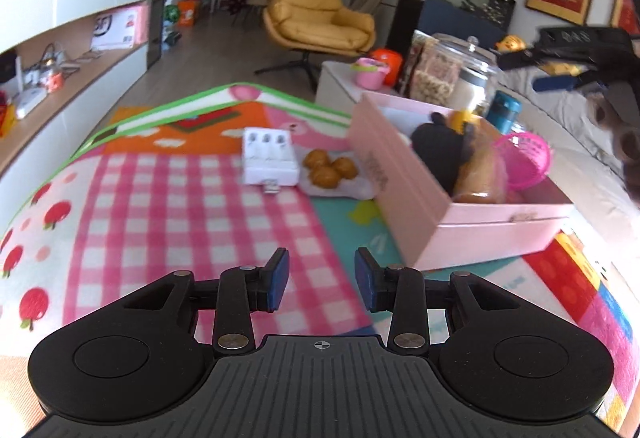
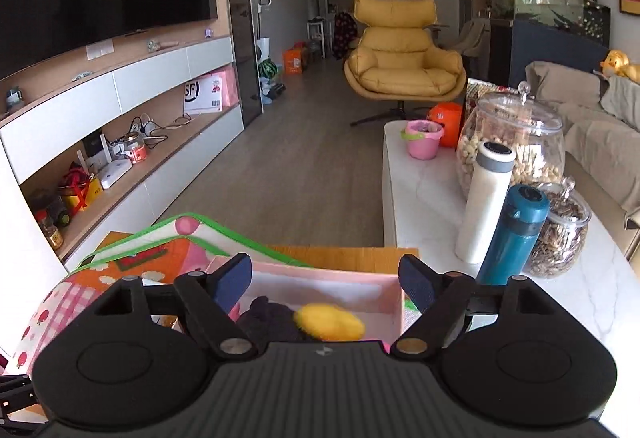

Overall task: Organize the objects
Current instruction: 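Open the left gripper over the box while the right lowers the corn inside, then grasp the white battery charger with the left gripper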

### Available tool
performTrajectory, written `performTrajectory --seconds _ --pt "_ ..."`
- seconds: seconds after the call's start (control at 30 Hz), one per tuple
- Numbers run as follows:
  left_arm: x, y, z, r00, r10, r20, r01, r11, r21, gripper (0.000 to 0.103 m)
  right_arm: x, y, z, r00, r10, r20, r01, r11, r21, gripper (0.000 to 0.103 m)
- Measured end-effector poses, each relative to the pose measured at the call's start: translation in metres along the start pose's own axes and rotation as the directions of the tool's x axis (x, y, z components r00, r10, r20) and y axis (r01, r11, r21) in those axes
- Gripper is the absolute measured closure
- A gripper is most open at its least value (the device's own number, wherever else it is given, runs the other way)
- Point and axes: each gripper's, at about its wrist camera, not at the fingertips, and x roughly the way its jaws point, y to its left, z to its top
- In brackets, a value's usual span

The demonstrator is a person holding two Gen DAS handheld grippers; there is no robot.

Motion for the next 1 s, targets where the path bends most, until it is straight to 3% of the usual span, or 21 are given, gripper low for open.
performTrajectory --seconds 0.13,0.3,0.47,0.57,0.73,1.0 --pt "0.008 0.014 0.010 0.999 0.016 0.035 -0.014 0.998 -0.061 0.064 -0.003 0.025 -0.023 0.999 0.012 -0.039 -0.014 0.998 -0.062 0.021" --pt "0.033 0.028 0.040 0.996 0.051 0.072 -0.040 0.989 -0.142 0.064 -0.037 0.048 -0.073 0.999 0.034 -0.017 -0.037 0.986 -0.161 0.016" --pt "0.070 0.040 0.072 0.996 0.084 0.042 -0.073 0.973 -0.219 0.064 -0.054 0.047 -0.128 1.000 0.017 -0.011 -0.019 0.985 -0.170 0.013" --pt "0.091 0.041 0.084 0.997 0.078 -0.001 -0.076 0.970 -0.232 0.064 -0.047 0.039 -0.153 0.999 0.027 -0.046 -0.032 0.993 -0.118 0.011" --pt "0.111 0.023 0.091 0.989 0.142 -0.034 -0.146 0.978 -0.150 0.062 -0.025 0.027 -0.177 0.993 0.034 -0.110 -0.038 0.999 -0.032 0.011" --pt "0.131 -0.007 0.091 0.988 0.141 -0.056 -0.142 0.990 -0.020 0.059 -0.035 0.030 -0.180 0.996 0.062 -0.062 -0.066 0.996 -0.057 0.005"
